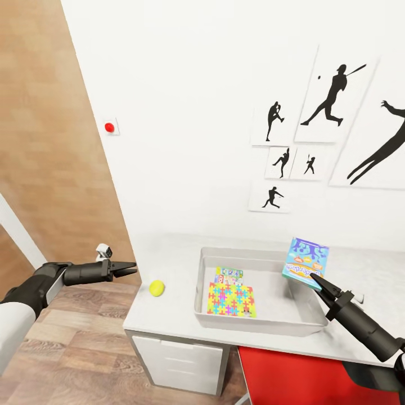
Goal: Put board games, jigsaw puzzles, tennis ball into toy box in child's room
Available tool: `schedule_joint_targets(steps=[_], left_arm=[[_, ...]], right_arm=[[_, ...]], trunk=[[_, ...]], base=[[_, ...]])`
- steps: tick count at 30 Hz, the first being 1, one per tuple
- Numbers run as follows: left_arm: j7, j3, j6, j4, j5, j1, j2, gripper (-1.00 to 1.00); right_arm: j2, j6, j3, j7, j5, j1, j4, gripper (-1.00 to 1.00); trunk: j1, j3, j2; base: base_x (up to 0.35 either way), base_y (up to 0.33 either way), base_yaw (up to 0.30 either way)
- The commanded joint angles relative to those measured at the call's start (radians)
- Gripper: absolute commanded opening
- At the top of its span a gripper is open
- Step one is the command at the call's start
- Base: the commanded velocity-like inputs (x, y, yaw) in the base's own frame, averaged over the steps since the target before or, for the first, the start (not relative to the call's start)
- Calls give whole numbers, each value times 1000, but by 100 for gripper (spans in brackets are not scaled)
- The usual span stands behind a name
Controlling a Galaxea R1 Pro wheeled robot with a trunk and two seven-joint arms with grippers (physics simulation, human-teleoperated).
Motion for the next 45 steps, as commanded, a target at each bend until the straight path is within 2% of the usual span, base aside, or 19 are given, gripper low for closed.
schedule_joint_targets(steps=[1,4,8,11,13,18,22,27,28,32,37,41,45], left_arm=[[-3,-7,11,0,5,-1,1,100],[-3,-6,11,0,5,-1,2,100],[-2,-6,11,0,5,-1,1,100],[-1,-6,11,0,5,-1,1,100],[-1,-7,11,0,5,-1,0,100],[-2,-5,11,0,5,-1,1,100],[-5,-4,9,0,5,-1,3,100],[-9,-4,9,0,5,-1,8,100],[-9,-4,9,0,5,-1,9,100],[-10,-4,9,0,5,-1,9,100],[-9,-4,9,0,6,-1,10,100],[-9,-4,9,0,5,-1,10,100],[-9,-4,9,0,5,-1,11,100]], right_arm=[[0,5,-1,6,6,-2,0,-100],[-1,9,5,4,29,-2,-1,-100],[-3,12,81,-12,98,-6,12,-100],[-12,18,110,-31,134,-41,34,-100],[-31,27,125,-52,147,-89,61,-100],[-92,29,172,-138,154,-196,242,-100],[-115,29,187,-207,157,-261,348,-100],[-117,29,191,-391,155,-304,378,-100],[-118,29,198,-409,155,-308,379,-100],[-119,29,255,-440,156,-315,380,-100],[-119,29,303,-469,156,-321,380,-100],[-118,29,327,-509,156,-322,380,-100],[-118,29,333,-525,156,-322,380,-100]], trunk=[[1,-2,-2],[1,-2,-2],[1,-2,-2],[1,-2,-2],[1,-2,-2],[1,-2,-2],[1,-2,-2],[1,-2,-2],[1,-2,-2],[1,-2,-2],[1,-2,-2],[1,-2,-2],[1,-2,-2]], base=[[0,0,0],[0,0,0],[0,0,0],[0,0,0],[0,0,0],[0,0,0],[0,0,0],[0,0,0],[0,0,0],[0,0,0],[0,0,0],[0,0,0],[0,0,0]])
